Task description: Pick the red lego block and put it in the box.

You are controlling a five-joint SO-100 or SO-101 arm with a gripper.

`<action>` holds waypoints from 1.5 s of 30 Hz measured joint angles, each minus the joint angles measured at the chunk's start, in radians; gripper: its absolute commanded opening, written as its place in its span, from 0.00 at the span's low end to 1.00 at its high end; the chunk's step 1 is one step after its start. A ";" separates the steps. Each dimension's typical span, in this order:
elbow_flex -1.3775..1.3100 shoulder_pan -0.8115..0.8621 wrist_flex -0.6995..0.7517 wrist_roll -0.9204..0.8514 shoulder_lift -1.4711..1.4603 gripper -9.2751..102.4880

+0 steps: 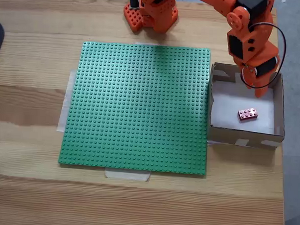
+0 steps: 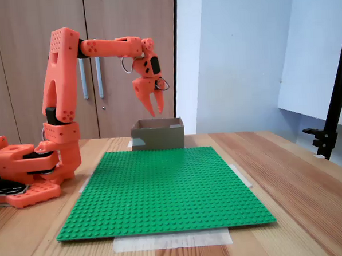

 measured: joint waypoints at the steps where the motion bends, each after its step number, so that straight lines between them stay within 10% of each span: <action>1: 0.014 0.005 -0.008 0.000 0.003 0.19; 30: 0.986 0.545 -0.508 -0.236 1.072 0.08; 45: 1.187 0.703 -0.543 -0.261 1.284 0.08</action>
